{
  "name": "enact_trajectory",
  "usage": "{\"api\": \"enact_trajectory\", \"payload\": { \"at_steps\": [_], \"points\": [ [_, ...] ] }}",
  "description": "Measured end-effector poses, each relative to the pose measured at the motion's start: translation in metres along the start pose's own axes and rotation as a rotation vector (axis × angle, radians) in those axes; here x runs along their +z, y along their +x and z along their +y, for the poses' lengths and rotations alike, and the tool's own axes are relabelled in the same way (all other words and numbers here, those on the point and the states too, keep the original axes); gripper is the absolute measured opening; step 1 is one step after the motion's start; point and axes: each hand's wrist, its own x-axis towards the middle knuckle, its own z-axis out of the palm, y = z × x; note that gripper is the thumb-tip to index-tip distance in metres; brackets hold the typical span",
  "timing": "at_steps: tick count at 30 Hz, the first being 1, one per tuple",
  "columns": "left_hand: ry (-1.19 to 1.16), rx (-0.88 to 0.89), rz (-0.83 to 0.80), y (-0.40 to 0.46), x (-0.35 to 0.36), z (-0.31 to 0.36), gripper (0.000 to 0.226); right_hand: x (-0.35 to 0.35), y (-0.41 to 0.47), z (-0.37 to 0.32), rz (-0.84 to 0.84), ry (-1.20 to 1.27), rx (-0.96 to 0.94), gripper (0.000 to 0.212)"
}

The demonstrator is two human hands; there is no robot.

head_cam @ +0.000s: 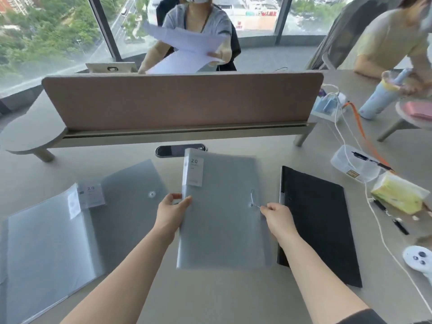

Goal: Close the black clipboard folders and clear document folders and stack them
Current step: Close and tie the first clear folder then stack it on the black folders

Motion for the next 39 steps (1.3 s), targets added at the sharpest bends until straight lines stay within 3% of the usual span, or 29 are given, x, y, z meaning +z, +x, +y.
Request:
{"api": "enact_trajectory", "payload": {
  "at_steps": [5,18,23,28,32,39],
  "points": [
    [0.016,0.027,-0.154,-0.003,0.072,0.011,0.021,-0.069,0.008,0.021,0.137,0.017,0.001,0.015],
    [0.159,0.001,-0.380,-0.012,0.216,-0.018,0.033,-0.175,0.044,0.106,0.282,-0.008,0.149,0.028],
    [0.292,0.021,-0.363,-0.011,0.242,-0.032,0.062,-0.187,0.055,0.131,0.275,-0.044,0.210,0.025],
    [0.411,0.068,-0.327,-0.010,0.259,-0.041,0.045,-0.190,0.062,0.148,0.250,-0.044,0.243,0.025],
    [0.501,0.101,-0.314,-0.011,0.265,-0.043,0.045,-0.189,0.066,0.150,0.234,-0.060,0.254,0.019],
    [0.539,0.097,-0.326,-0.009,0.267,-0.050,0.046,-0.183,0.072,0.165,0.225,-0.175,0.282,0.042]
  ]
}}
